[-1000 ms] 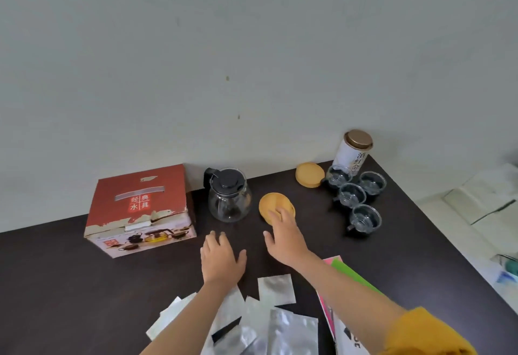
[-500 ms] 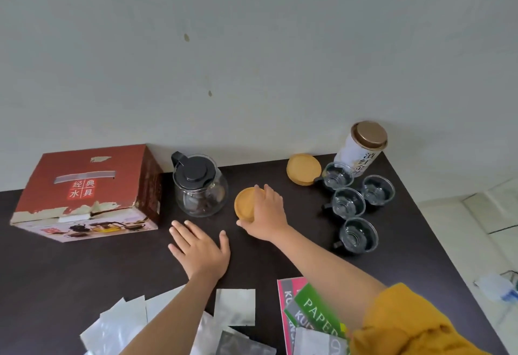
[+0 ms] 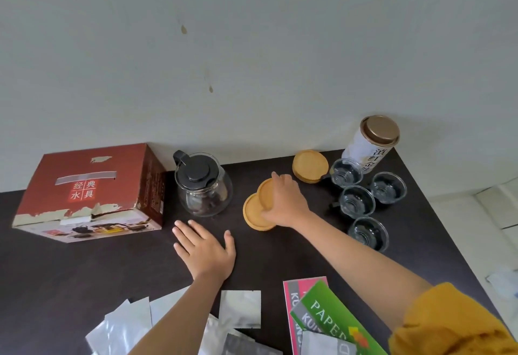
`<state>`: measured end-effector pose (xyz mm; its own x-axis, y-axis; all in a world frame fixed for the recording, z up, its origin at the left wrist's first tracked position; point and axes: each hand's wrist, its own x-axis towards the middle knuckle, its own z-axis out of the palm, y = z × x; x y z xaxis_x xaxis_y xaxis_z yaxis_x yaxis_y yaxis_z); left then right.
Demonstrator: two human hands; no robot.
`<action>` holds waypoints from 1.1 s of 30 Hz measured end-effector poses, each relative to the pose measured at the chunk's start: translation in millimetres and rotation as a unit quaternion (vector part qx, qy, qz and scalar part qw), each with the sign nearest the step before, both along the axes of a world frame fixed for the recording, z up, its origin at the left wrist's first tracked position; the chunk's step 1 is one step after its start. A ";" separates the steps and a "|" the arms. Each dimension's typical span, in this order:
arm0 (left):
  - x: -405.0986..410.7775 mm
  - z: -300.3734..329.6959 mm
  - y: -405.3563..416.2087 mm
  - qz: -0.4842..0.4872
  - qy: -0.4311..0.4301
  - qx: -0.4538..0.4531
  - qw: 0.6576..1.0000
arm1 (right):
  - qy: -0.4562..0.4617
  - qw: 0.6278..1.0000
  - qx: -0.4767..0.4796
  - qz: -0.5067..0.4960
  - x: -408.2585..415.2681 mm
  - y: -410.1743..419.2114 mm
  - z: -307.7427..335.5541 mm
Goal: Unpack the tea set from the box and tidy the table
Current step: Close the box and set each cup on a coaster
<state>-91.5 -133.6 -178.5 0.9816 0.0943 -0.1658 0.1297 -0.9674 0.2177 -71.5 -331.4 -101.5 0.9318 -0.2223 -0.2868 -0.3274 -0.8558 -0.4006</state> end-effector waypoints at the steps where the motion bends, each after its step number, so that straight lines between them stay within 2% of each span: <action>1: 0.3 -0.1 0.1 0.000 0.000 0.001 1.000 | 0.009 1.000 -0.011 0.010 -2.3 -8.3 3.6; 5: 0.3 0.0 0.2 -0.002 0.001 0.002 1.000 | 0.056 0.995 -0.062 0.060 -14.5 -33.2 12.5; 14: -0.2 0.8 0.3 -0.005 -0.009 0.002 1.000 | 0.114 0.984 -0.106 0.087 -24.7 -47.1 -1.1; 19: 0.0 -1.5 0.6 -0.007 -0.014 0.002 1.000 | 0.075 0.983 -0.123 0.117 -10.7 -53.2 6.5; 22: 0.3 -1.8 1.2 -0.007 -0.013 0.008 1.000 | 0.022 0.985 -0.146 0.089 8.9 -61.8 20.0; 25: 0.8 -2.2 0.8 -0.008 -0.011 0.014 1.000 | 0.012 0.981 -0.192 0.028 30.0 -76.1 26.2; 28: 0.8 -2.6 1.3 -0.009 -0.015 0.014 1.000 | 0.070 0.976 -0.203 -0.029 46.6 -91.9 28.3; 31: 0.6 -2.8 2.2 -0.010 -0.016 0.018 1.000 | 0.136 0.973 -0.178 -0.050 57.1 -105.4 28.0; 33: 0.5 -2.5 2.3 -0.010 -0.016 0.019 1.000 | 0.148 0.973 -0.168 -0.059 61.0 -111.1 24.7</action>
<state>-90.9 -131.3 -181.0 0.9881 0.0809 -0.1312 0.1045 -0.9774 0.1839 -10.5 -442.5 -76.9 0.7813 -0.4511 -0.4313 -0.4903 -0.8712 0.0230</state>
